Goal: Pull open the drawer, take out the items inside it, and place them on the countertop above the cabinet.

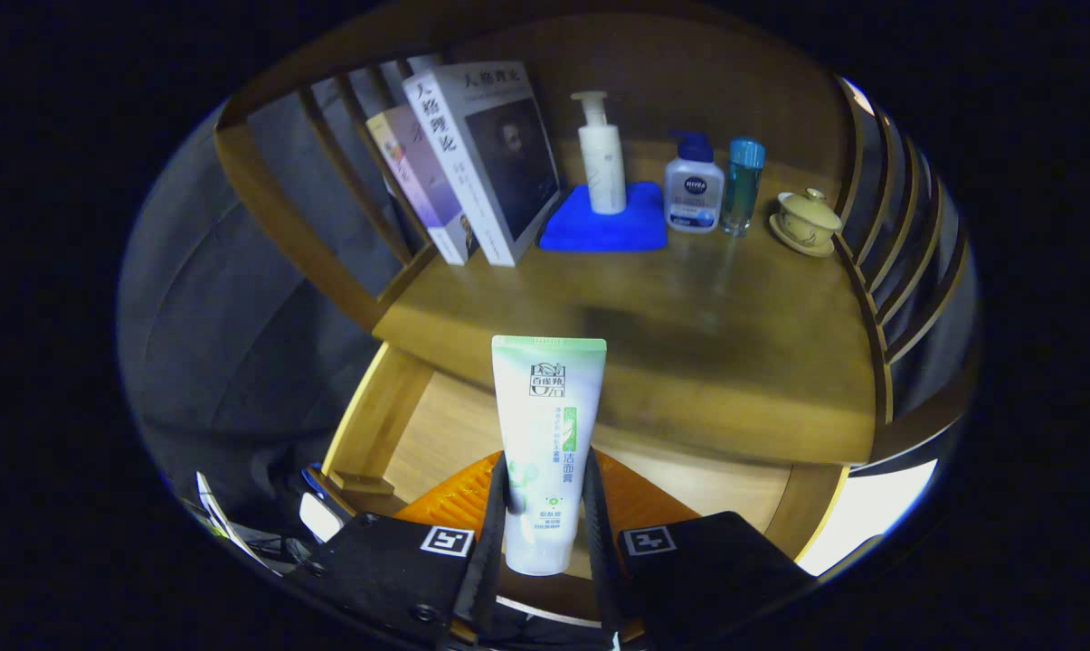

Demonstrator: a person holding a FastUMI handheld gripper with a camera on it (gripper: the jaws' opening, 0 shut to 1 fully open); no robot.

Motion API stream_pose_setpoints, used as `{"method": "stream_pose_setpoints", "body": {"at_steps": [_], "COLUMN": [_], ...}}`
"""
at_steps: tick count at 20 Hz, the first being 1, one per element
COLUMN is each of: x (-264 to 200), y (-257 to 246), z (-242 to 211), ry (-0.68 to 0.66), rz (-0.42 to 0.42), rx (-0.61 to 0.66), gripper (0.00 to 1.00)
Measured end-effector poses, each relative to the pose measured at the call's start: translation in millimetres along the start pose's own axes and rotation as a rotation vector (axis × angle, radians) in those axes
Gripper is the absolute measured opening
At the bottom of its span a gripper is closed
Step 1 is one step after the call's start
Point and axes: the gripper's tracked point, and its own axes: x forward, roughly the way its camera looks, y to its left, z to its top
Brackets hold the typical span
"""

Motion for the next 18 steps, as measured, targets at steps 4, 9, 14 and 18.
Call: {"method": "stream_pose_setpoints", "body": {"at_steps": [4, 9, 14, 18], "x": [16, 43, 71, 88], "y": [-25, -32, -61, -75], "z": [46, 71, 86, 83], "ry": [-0.031, -0.011, -0.009, 0.014], "rz": [-0.087, -0.085, -0.139, -0.179], "rx": [0.026, 0.115, 0.211, 0.245], "gripper": [0.46, 0.46, 0.46, 0.48]}}
